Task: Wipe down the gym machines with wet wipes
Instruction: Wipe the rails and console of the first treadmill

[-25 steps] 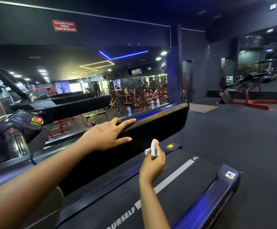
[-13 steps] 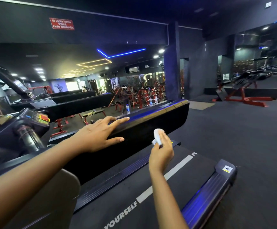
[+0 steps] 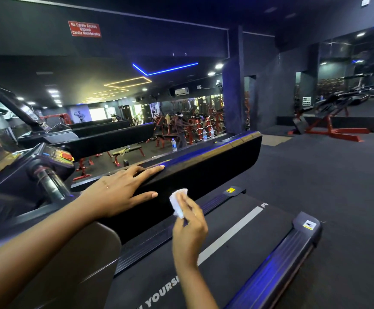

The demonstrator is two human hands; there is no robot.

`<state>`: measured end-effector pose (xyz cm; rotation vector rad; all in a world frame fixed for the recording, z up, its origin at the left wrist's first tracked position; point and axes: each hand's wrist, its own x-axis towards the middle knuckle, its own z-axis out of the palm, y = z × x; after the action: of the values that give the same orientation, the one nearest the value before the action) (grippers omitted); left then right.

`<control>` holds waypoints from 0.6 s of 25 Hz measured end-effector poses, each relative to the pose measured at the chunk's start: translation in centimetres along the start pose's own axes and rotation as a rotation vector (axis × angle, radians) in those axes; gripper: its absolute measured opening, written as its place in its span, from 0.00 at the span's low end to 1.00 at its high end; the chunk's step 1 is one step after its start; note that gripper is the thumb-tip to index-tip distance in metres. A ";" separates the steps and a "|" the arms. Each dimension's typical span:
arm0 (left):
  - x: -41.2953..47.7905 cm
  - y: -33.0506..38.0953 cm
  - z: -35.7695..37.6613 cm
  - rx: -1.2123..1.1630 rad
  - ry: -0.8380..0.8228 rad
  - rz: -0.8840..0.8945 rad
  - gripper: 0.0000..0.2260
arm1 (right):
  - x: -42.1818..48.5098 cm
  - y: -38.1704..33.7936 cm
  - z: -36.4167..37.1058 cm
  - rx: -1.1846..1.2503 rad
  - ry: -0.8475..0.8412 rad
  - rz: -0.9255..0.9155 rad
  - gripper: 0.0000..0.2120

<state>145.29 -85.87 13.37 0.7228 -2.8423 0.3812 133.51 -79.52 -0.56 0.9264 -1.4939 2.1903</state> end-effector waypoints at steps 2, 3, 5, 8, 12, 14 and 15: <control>0.1 -0.1 0.2 0.016 0.018 0.013 0.35 | 4.1 1.1 -0.9 -0.034 0.086 0.063 0.21; 0.1 -0.2 0.3 0.023 0.023 0.019 0.36 | 6.9 2.0 -1.0 -0.052 0.124 0.140 0.21; 0.1 -0.2 0.5 0.029 0.027 0.020 0.36 | 11.1 3.7 -0.3 -0.062 0.113 0.244 0.20; 0.1 -0.2 0.5 0.043 0.026 0.016 0.37 | 11.5 4.0 1.5 -0.071 0.070 0.212 0.20; 0.2 -0.3 0.6 0.036 0.037 0.027 0.38 | 5.4 0.9 2.0 -0.144 0.028 -0.080 0.20; 0.2 -0.4 0.7 0.043 0.042 0.028 0.37 | 3.0 -0.1 1.4 -0.161 -0.065 -0.255 0.18; 0.2 -0.4 0.8 0.045 0.037 0.026 0.37 | 3.4 0.0 0.9 -0.149 -0.097 -0.306 0.18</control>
<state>145.22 -86.50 12.77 0.6804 -2.8188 0.4585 131.38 -80.67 1.94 1.1399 -1.4270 1.8163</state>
